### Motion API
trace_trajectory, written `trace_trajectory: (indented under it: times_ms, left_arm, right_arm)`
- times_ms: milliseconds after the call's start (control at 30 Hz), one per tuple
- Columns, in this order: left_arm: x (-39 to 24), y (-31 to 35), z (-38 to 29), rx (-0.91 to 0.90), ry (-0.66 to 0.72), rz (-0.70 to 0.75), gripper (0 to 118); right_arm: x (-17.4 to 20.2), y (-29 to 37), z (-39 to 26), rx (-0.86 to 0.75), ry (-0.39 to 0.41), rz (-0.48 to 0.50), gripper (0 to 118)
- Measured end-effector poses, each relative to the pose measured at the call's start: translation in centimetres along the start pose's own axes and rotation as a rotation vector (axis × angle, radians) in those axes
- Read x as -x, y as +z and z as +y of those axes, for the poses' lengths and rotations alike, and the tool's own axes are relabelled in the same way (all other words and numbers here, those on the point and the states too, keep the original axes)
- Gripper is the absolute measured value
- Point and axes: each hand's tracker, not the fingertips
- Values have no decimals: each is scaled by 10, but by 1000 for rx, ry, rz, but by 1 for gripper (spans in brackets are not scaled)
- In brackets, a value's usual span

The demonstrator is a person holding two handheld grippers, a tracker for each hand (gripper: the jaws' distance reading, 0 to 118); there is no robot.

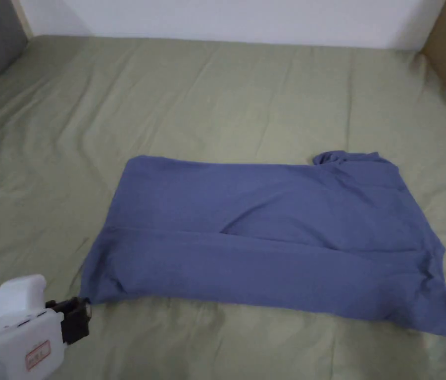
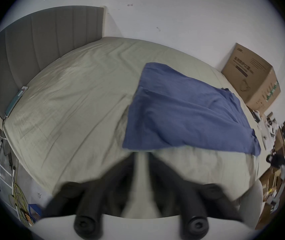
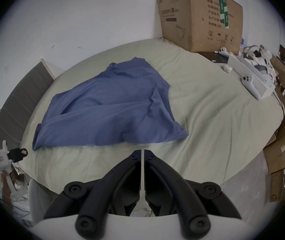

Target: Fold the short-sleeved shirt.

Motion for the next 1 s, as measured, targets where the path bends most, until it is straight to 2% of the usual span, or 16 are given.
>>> trace_trajectory:
  times_ms: [233,300,367,400,433,467,533,567,600,733,767,833,900,933,967,1000]
  left_arm:
    - [12,-63,23,72,14,41,87]
    - [5,-75,17,130,29,77,82]
    - [-3,-66,15,75,-21,97,77]
    - [-5,-63,15,57,-46,100,65]
    - [-7,-60,16,39,-68,105,36]
    - [-8,-61,18,25,-69,102,11]
    - [-9,-69,23,67,-63,105,11]
    - [-10,-70,23,69,-67,112,11]
    - [-10,-69,22,65,-78,112,11]
    - [-11,-51,27,45,-70,78,11]
    - [-10,-49,29,44,-65,74,11]
    - [-2,-50,32,39,-66,59,11]
    - [-4,-48,34,44,-91,47,10]
    - [-5,-47,34,40,-106,47,10]
    - [-7,-46,35,45,-126,51,9]
    - [-7,-45,35,52,-142,45,9]
  right_arm:
    - [-11,-5,-1,21,0,-28,5]
    - [-15,-5,0,17,-15,-33,5]
    - [-18,-6,2,19,-16,-34,5]
    - [-20,-8,3,16,-9,-40,6]
    - [-22,-11,6,17,3,-47,9]
    - [-24,-15,9,21,10,-61,31]
    - [-30,-30,16,54,21,-87,91]
    - [-33,-37,20,67,19,-93,109]
    - [-36,-43,24,59,19,-88,110]
    - [-45,-79,44,97,25,-107,107]
    - [-48,-88,47,103,17,-108,97]
    - [-53,-108,52,142,12,-111,56]
    - [-55,-122,50,191,14,-132,47]
    - [-53,-117,51,177,20,-123,34]
    - [-52,-109,53,171,46,-138,13]
    - [-50,-103,54,141,103,-166,12]
